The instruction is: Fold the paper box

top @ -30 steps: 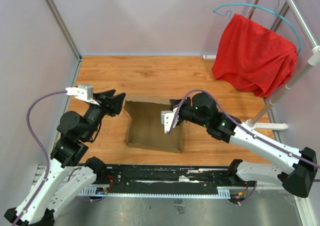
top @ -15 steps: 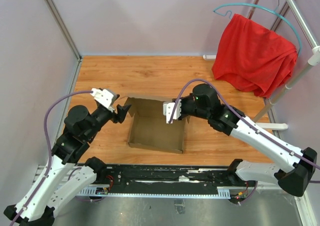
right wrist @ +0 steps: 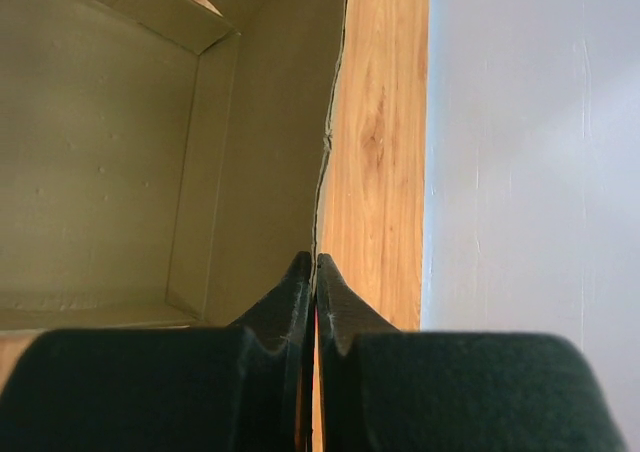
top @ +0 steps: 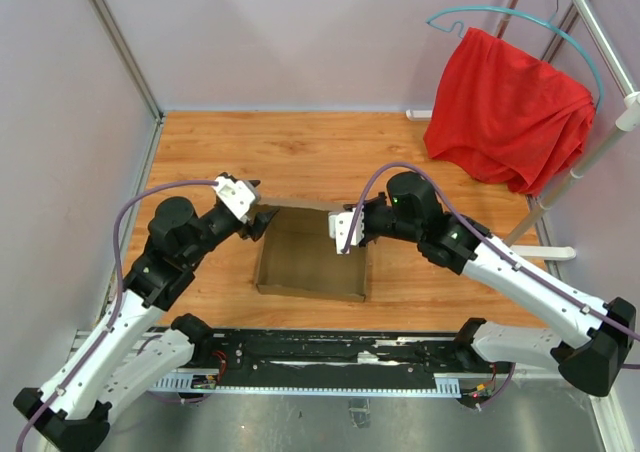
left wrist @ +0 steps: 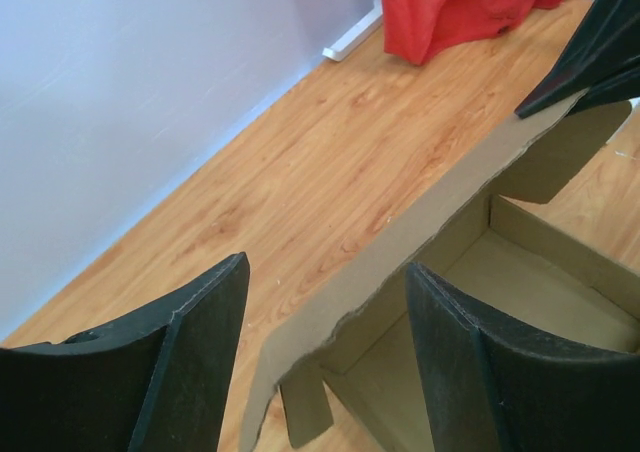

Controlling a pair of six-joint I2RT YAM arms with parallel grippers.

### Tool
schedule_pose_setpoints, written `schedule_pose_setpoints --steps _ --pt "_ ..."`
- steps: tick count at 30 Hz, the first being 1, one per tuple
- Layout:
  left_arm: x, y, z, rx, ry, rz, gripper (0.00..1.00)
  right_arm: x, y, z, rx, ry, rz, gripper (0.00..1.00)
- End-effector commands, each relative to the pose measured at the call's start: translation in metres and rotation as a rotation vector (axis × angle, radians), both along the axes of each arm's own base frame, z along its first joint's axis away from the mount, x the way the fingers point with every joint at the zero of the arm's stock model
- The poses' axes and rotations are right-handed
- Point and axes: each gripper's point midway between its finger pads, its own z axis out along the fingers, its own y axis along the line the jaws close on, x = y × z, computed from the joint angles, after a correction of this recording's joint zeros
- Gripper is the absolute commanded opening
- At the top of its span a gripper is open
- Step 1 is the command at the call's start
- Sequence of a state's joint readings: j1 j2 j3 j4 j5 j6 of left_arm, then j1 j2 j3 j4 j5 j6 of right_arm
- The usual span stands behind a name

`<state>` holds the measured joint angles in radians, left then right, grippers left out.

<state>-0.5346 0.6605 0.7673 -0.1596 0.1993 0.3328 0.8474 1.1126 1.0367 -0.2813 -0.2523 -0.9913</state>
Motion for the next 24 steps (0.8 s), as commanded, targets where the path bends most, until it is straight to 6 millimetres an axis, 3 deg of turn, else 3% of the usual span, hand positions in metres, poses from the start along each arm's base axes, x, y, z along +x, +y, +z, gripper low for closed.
schedule_pose_setpoints --steps 1,11,19,24 --pt "-0.001 -0.017 0.016 0.043 -0.047 -0.096 0.69 -0.002 -0.002 -0.011 -0.036 0.037 0.019 0.01" --pt "-0.014 -0.038 -0.010 0.103 -0.027 -0.231 0.68 0.013 0.001 -0.002 -0.029 0.043 0.032 0.01" --pt "0.007 -0.043 -0.030 0.181 -0.002 -0.190 0.66 0.020 0.009 0.001 -0.053 0.068 0.118 0.01" --pt "0.018 -0.040 -0.021 0.197 -0.053 -0.126 0.64 0.022 0.009 0.000 -0.091 0.072 0.168 0.01"
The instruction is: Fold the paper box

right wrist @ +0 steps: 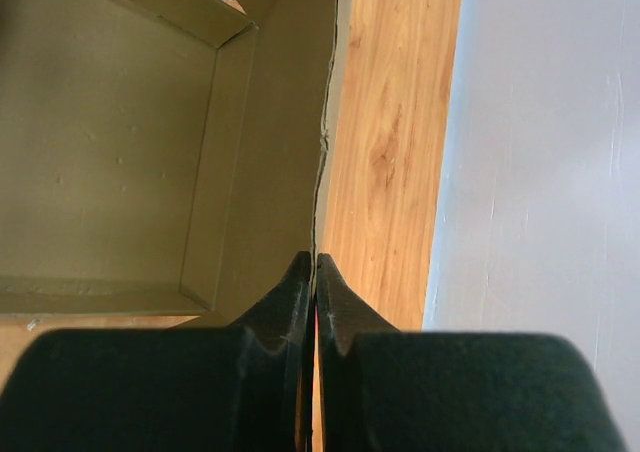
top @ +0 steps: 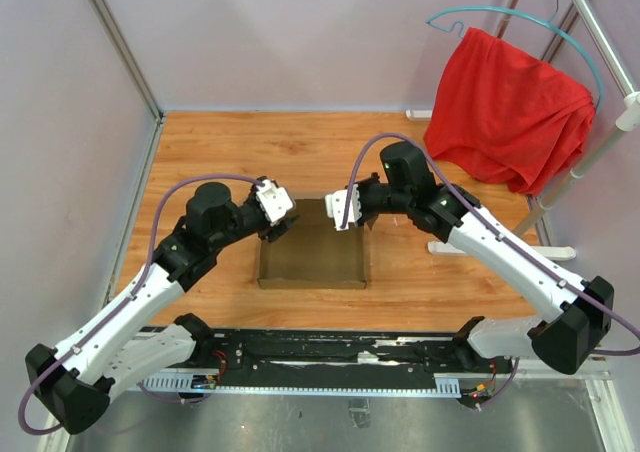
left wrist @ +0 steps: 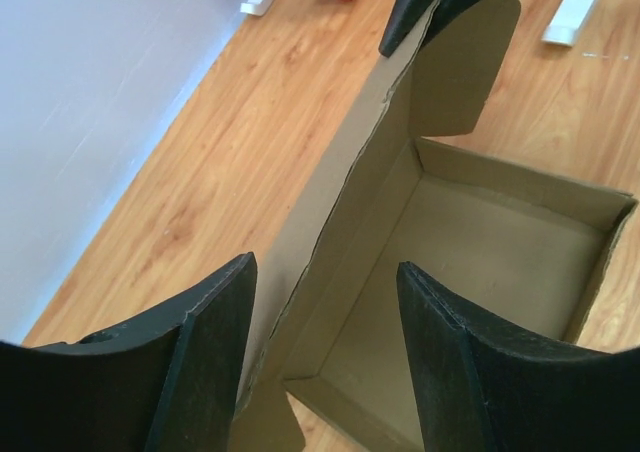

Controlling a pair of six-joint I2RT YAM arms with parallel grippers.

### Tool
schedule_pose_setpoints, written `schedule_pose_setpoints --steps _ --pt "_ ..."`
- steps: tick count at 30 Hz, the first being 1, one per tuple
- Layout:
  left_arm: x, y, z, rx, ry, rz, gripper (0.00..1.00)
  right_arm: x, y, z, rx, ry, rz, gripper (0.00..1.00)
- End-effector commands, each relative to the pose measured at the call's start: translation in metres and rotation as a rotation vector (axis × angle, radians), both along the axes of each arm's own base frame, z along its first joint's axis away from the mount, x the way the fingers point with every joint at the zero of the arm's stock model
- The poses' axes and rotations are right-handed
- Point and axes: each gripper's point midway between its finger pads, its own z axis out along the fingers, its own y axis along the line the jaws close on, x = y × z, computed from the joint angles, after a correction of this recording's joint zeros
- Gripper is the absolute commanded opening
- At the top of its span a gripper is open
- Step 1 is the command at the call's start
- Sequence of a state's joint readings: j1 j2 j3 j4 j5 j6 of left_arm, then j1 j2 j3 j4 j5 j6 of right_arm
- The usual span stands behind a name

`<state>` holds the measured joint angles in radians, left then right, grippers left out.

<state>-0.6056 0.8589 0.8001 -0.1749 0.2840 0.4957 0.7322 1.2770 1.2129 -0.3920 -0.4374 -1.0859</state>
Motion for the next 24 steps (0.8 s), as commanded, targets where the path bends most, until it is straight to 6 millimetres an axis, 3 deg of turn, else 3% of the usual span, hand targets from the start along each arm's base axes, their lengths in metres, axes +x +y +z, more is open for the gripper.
schedule_pose_setpoints --steps 1,6,9,12,16,19,21,24 --pt "0.009 0.004 0.027 -0.017 -0.120 0.049 0.64 -0.006 -0.002 -0.002 -0.055 0.017 0.085 0.01" --pt "0.023 0.007 0.031 0.006 -0.173 0.089 0.59 0.002 0.000 0.001 -0.057 0.013 0.096 0.01" --pt "0.030 0.004 0.023 0.033 -0.158 0.101 0.48 0.006 0.003 0.003 -0.052 0.019 0.097 0.01" --pt "0.035 0.003 0.018 0.056 -0.146 0.109 0.30 0.010 0.003 0.004 -0.047 0.030 0.074 0.05" --pt "0.039 0.004 0.021 0.053 -0.163 0.127 0.02 0.021 0.001 0.013 0.004 0.014 -0.004 0.36" --pt "0.043 0.005 0.025 0.049 -0.184 0.143 0.00 0.028 -0.004 0.026 0.072 -0.016 -0.076 0.45" --pt "0.046 0.005 0.027 0.051 -0.188 0.152 0.00 0.031 -0.009 0.038 0.131 -0.030 -0.133 0.69" --pt "0.050 0.002 0.029 0.056 -0.187 0.148 0.00 0.034 -0.022 0.052 0.256 -0.007 -0.237 0.82"
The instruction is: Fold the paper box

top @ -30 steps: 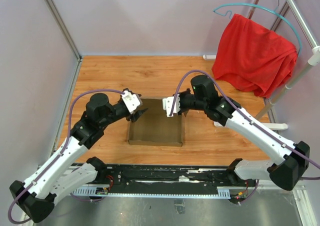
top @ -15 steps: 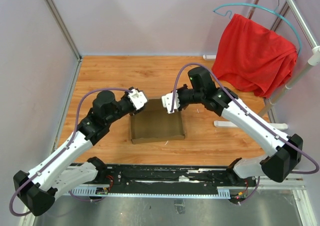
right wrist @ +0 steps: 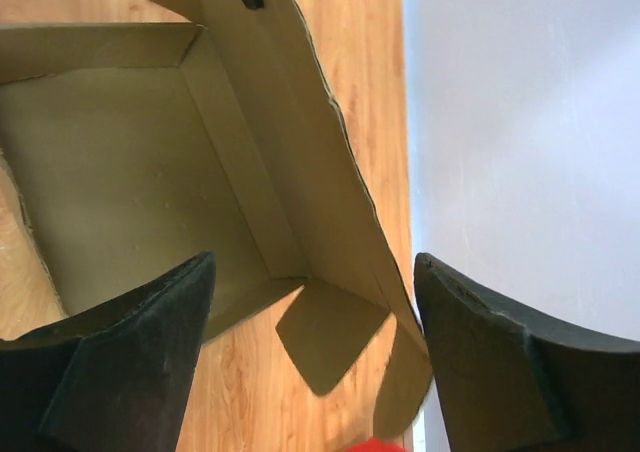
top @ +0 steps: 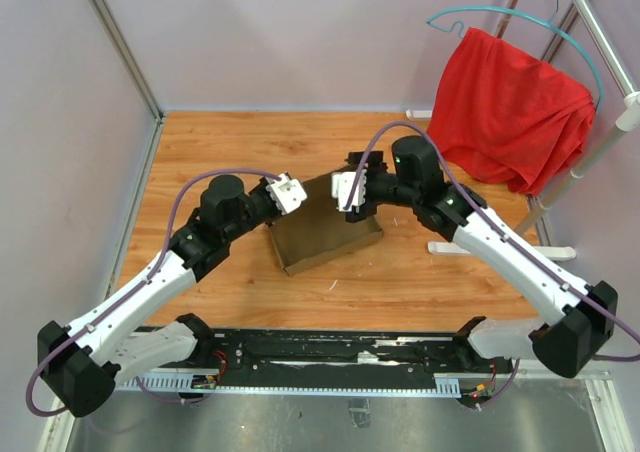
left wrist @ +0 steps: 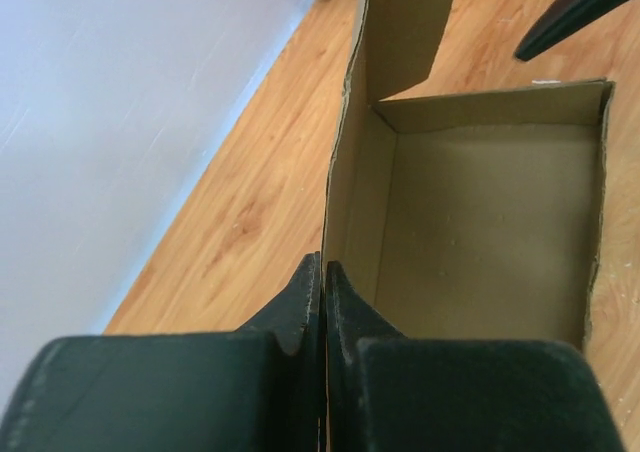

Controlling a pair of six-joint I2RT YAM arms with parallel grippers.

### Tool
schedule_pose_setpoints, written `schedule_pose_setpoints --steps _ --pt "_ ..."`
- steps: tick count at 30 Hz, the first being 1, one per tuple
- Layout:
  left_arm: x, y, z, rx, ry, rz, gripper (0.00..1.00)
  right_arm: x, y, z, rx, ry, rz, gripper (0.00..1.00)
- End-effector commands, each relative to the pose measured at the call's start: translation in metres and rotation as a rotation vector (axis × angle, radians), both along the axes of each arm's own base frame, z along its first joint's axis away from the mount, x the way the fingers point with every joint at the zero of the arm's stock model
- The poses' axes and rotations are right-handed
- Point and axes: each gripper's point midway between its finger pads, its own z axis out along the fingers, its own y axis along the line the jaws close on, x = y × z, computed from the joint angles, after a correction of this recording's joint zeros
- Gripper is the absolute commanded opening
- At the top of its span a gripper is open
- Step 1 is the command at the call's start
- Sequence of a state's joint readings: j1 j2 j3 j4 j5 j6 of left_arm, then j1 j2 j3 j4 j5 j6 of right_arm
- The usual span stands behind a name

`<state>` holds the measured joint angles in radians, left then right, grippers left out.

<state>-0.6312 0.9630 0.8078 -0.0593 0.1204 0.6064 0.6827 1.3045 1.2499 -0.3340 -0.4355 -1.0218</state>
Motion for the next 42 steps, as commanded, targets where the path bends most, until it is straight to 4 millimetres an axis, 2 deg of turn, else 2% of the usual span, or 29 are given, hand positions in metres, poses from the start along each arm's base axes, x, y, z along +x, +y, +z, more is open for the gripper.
schedule_pose_setpoints --steps 1,5,11,15,18,22,25,29,33,37,42 --pt "0.013 -0.002 0.030 -0.034 -0.074 0.030 0.00 0.010 -0.023 0.029 0.223 0.005 -0.196 0.85" --pt "0.016 -0.006 0.034 -0.031 -0.068 0.021 0.00 0.017 -0.046 0.016 0.370 0.035 -0.365 0.85" --pt "0.016 -0.018 0.048 -0.009 -0.027 -0.037 0.00 0.038 -0.089 -0.012 0.611 0.179 -0.658 0.70" --pt "0.020 -0.028 0.060 -0.009 -0.003 -0.066 0.00 0.042 -0.114 -0.026 0.693 0.211 -0.766 0.73" --pt "0.020 -0.034 0.059 0.005 0.014 -0.095 0.00 0.048 -0.127 -0.037 0.678 0.202 -0.814 0.76" --pt "0.022 -0.036 0.057 0.021 0.029 -0.095 0.00 0.065 -0.141 -0.042 0.693 0.245 -0.839 0.74" --pt "0.025 -0.035 0.048 0.042 0.046 -0.087 0.00 0.072 -0.140 -0.042 0.700 0.268 -0.807 0.73" --pt "0.025 -0.035 0.040 0.054 0.057 -0.086 0.00 0.076 -0.124 -0.042 0.675 0.299 -0.731 0.71" --pt "0.026 -0.033 0.036 0.061 0.053 -0.077 0.00 0.079 -0.111 -0.046 0.657 0.342 -0.679 0.68" --pt "0.027 -0.034 0.037 0.052 0.050 -0.078 0.00 0.082 -0.110 -0.050 0.670 0.356 -0.688 0.66" --pt "0.027 -0.037 0.034 0.049 0.059 -0.085 0.00 0.077 -0.097 -0.051 0.666 0.390 -0.614 0.60"
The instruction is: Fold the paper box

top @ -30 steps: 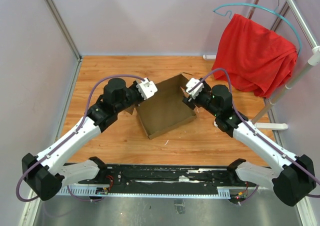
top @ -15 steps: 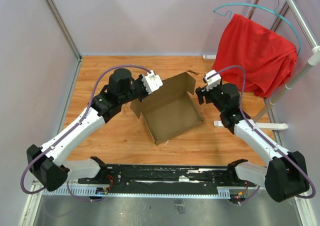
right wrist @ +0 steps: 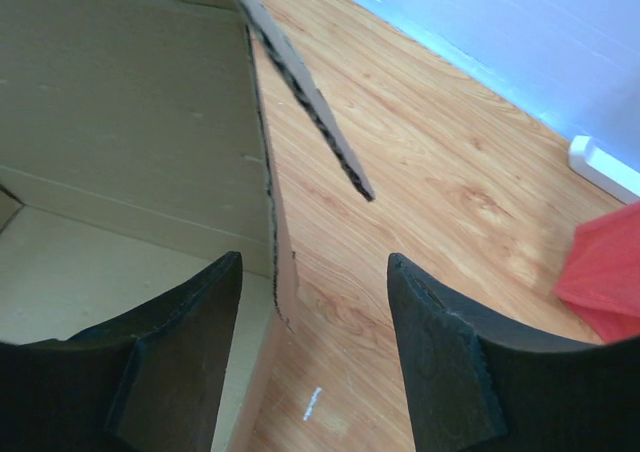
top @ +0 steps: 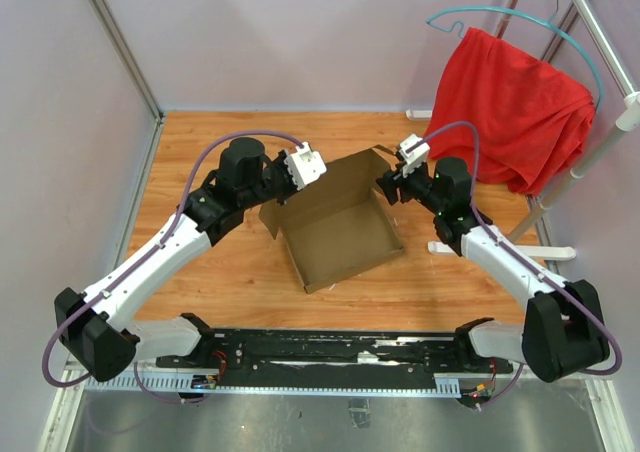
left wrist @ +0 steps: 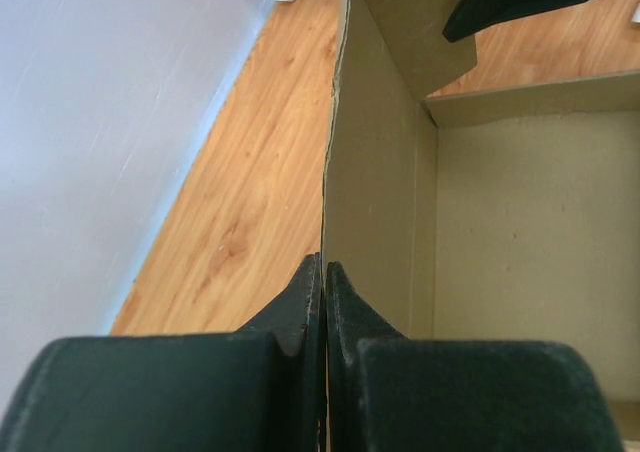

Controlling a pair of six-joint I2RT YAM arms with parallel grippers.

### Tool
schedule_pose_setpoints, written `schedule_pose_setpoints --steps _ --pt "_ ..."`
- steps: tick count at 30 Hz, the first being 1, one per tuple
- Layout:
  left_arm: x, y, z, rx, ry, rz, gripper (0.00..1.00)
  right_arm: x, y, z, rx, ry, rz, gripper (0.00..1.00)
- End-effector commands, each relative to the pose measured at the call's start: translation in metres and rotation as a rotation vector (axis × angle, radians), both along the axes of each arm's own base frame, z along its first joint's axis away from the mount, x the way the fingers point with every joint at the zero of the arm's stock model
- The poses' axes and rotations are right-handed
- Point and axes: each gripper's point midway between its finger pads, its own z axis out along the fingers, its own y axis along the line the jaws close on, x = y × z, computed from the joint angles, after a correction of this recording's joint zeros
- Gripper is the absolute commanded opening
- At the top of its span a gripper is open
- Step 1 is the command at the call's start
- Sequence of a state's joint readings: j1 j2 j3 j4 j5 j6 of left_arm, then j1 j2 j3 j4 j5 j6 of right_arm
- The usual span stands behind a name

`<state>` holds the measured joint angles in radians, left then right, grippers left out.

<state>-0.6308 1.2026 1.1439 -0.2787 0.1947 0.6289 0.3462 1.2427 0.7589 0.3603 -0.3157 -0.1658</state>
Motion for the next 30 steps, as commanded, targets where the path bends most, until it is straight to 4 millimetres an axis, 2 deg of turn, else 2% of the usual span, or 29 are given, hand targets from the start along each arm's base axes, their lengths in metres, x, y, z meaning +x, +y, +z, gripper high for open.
schedule_pose_setpoints --steps 1,5,7,12,17,23,28,30 --pt "0.003 -0.004 0.008 -0.025 -0.036 -0.008 0.00 0.001 0.014 0.022 0.063 -0.047 0.072 0.57" --pt "0.004 -0.004 0.009 -0.032 -0.039 -0.001 0.00 0.008 0.021 0.025 0.108 -0.007 0.080 0.34" --pt "0.005 -0.003 0.008 -0.035 -0.040 0.009 0.00 0.011 0.026 0.024 0.129 0.034 0.079 0.27" --pt "0.008 -0.002 0.009 -0.060 -0.041 0.036 0.00 0.016 0.027 0.025 0.213 0.149 0.010 0.18" --pt "0.008 -0.008 0.013 -0.096 -0.039 0.029 0.00 0.011 0.039 0.024 0.249 0.220 0.028 0.20" --pt "0.010 -0.013 0.017 -0.113 -0.051 0.039 0.00 0.003 0.055 0.015 0.221 0.266 0.054 0.26" --pt "0.010 -0.015 0.019 -0.118 -0.057 0.042 0.00 0.006 0.054 0.002 0.193 0.304 0.035 0.38" --pt "0.009 -0.015 0.019 -0.118 -0.058 0.041 0.00 0.009 0.050 -0.002 0.183 0.303 0.007 0.39"
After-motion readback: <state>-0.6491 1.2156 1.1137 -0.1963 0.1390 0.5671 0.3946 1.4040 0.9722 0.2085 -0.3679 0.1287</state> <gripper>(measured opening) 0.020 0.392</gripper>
